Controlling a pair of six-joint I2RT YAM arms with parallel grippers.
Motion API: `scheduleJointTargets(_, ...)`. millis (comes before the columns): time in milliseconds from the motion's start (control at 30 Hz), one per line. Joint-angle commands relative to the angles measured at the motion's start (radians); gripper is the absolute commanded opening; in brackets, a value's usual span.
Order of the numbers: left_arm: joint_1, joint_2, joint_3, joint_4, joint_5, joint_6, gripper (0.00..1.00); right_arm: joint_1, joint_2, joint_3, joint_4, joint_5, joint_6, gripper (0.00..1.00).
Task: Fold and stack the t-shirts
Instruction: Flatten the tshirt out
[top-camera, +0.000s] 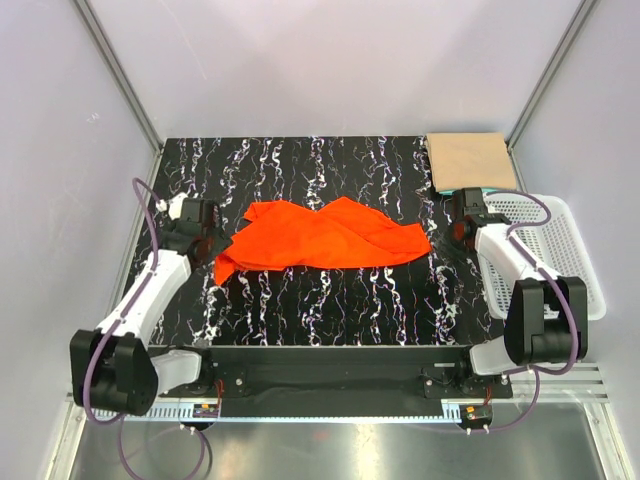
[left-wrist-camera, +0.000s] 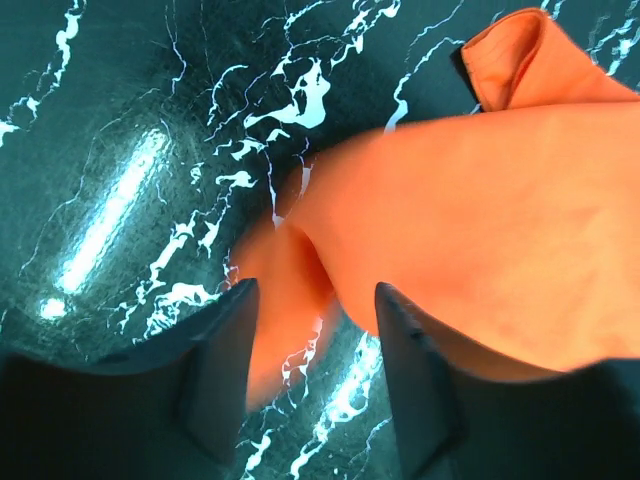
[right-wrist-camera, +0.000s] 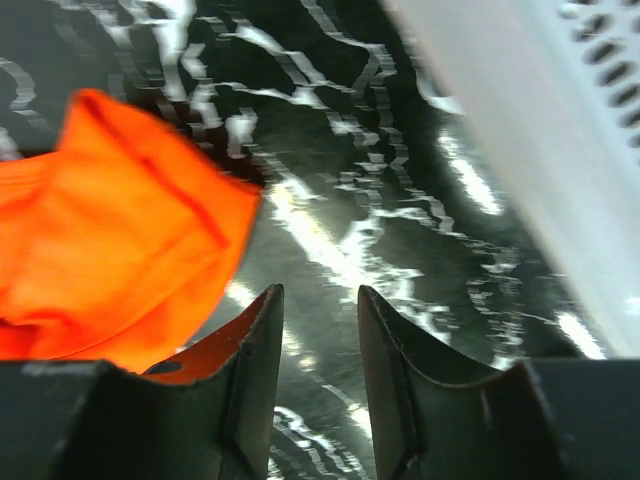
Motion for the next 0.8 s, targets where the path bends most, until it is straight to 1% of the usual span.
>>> scheduleJointTargets(0,-0.001,-0.078,0.034,0.003,-0.024,0.002,0.59,0.024,-0.011,0.068,0.076,-0.089,0.064,0.43)
scheduleJointTargets(133,-0.001,-0.154,-0.026,0.029,0.034,0.036,0.62,0.058,0.063,0.113,0.116,-0.15,-0.015,0.45)
scheduleJointTargets(167,-0.001,-0.186,-0.037,0.04,0.084,0.047,0.62,0.06,0.097,0.117,0.116,-0.152,-0.024,0.45)
scheduleJointTargets(233,-0.001,-0.217,-0.067,0.066,0.135,0.065,0.63,0.06,0.124,0.128,0.122,-0.154,-0.057,0.45)
scheduleJointTargets(267,-0.001,-0.24,-0.073,0.066,0.169,0.065,0.62,0.06,0.15,0.13,0.128,-0.154,-0.063,0.45)
scheduleJointTargets(367,-0.001,-0.273,-0.093,0.072,0.211,0.058,0.63,0.06,0.198,0.144,0.144,-0.204,-0.061,0.44)
scheduleJointTargets(467,-0.001,-0.277,-0.103,0.075,0.228,0.058,0.63,0.06,0.23,0.141,0.144,-0.193,-0.048,0.41)
scheduleJointTargets(767,-0.001,-0.257,-0.113,0.081,0.225,0.065,0.63,0.06,0.258,0.107,0.207,-0.184,-0.045,0.41)
